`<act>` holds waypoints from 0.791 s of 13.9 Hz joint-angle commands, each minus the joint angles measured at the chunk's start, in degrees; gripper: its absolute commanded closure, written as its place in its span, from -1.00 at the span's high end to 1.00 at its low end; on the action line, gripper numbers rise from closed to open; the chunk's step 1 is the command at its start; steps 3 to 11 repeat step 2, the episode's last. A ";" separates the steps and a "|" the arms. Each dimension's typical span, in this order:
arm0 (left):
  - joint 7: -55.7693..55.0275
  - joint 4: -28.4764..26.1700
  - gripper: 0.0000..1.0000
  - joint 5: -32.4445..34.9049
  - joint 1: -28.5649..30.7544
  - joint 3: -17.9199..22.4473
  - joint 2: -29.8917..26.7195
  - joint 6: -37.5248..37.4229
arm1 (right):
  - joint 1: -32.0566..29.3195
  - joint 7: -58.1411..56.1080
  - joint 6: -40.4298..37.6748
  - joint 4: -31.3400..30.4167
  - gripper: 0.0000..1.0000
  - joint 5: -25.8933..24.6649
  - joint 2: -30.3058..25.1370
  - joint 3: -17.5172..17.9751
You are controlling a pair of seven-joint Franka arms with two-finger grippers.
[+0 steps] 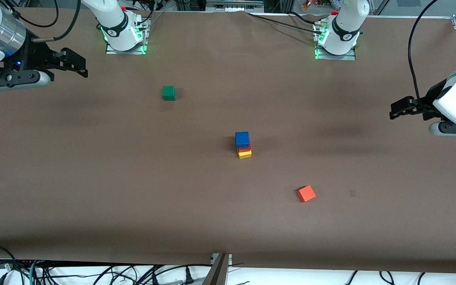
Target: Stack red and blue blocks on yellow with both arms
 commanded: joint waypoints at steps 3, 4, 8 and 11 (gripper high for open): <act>0.60 1.53 1.00 -0.44 0.48 -0.30 0.74 -0.35 | -0.67 -2.31 0.24 0.44 0.99 -2.72 -0.24 0.93; 0.60 1.53 1.00 -0.44 0.48 -0.30 0.74 -0.35 | -0.67 -2.31 0.24 0.44 0.99 -2.72 -0.24 0.93; 0.60 1.53 1.00 -0.44 0.48 -0.30 0.74 -0.35 | -0.67 -2.31 0.24 0.44 0.99 -2.72 -0.24 0.93; 0.60 1.53 1.00 -0.44 0.48 -0.30 0.74 -0.35 | -0.67 -2.31 0.24 0.44 0.99 -2.72 -0.24 0.93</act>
